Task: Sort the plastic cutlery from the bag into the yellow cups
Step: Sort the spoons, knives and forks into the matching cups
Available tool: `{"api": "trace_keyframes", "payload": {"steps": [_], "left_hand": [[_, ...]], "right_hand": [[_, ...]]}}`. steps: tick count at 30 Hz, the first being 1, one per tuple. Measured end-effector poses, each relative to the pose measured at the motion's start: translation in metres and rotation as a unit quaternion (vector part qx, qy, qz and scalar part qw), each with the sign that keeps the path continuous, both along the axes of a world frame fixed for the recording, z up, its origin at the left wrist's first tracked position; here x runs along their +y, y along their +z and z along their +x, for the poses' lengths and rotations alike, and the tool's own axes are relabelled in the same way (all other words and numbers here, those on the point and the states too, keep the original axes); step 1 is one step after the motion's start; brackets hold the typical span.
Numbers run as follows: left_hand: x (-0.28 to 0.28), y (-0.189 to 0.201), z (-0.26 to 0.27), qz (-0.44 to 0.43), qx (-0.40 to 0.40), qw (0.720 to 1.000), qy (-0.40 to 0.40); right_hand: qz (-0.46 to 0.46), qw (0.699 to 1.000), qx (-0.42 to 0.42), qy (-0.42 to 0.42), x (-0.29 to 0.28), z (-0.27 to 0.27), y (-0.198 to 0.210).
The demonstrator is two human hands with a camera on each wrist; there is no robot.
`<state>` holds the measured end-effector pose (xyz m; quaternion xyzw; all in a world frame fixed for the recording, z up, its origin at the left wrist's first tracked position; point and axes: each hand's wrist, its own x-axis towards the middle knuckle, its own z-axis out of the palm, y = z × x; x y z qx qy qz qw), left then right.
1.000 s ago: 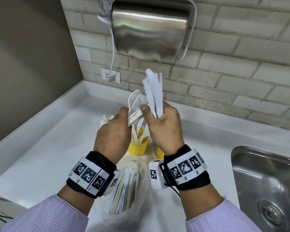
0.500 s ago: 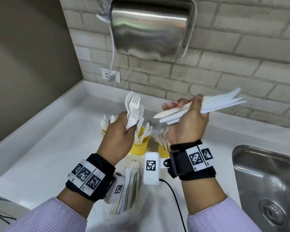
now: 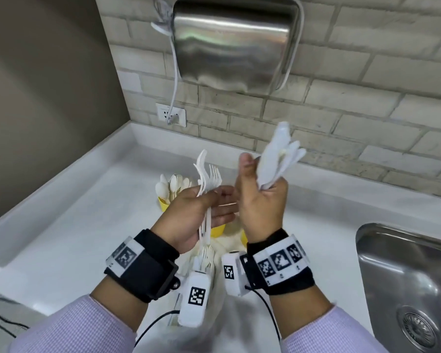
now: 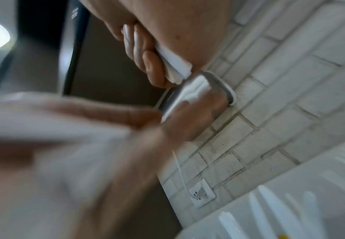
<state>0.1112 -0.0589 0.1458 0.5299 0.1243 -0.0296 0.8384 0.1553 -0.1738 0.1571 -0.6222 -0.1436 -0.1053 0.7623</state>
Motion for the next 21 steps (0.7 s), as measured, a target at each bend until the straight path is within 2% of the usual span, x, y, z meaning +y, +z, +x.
{"api": "trace_keyframes", "payload": {"steps": [2, 3, 5, 7, 8, 10, 14, 17, 21], "left_hand": [[0.002, -0.002, -0.001, 0.130, -0.016, 0.990, 0.056], [0.004, 0.000, -0.002, 0.208, -0.034, 0.974, 0.083], [0.006, 0.001, -0.002, 0.365, -0.083, 0.919, 0.120], [0.002, 0.005, -0.004, 0.466, -0.118, 0.868, 0.126], [-0.001, 0.006, -0.004, 0.491, -0.127, 0.853, 0.123], [-0.008, 0.005, -0.004, 0.510, -0.145, 0.839, 0.121], [-0.010, 0.003, -0.006, 0.586, -0.176, 0.785, 0.089], [-0.010, 0.003, -0.006, 0.591, -0.189, 0.782, 0.067], [-0.005, 0.000, -0.002, 0.586, -0.186, 0.784, 0.084]], "right_hand": [[0.040, 0.999, 0.019, -0.012, -0.010, 0.012, 0.002], [0.035, 0.999, 0.026, 0.006, -0.014, 0.015, 0.002], [-0.016, 0.996, 0.042, 0.077, -0.019, 0.015, 0.002], [-0.099, 0.985, 0.031, 0.136, -0.018, 0.009, -0.003], [-0.130, 0.980, 0.014, 0.148, -0.016, 0.006, -0.005], [-0.137, 0.982, 0.017, 0.130, -0.011, 0.004, -0.006], [-0.024, 0.992, 0.085, 0.085, -0.014, 0.014, -0.002], [-0.019, 0.994, 0.092, 0.057, -0.013, 0.019, 0.001], [-0.082, 0.996, 0.031, -0.034, -0.009, 0.014, 0.002]]}}
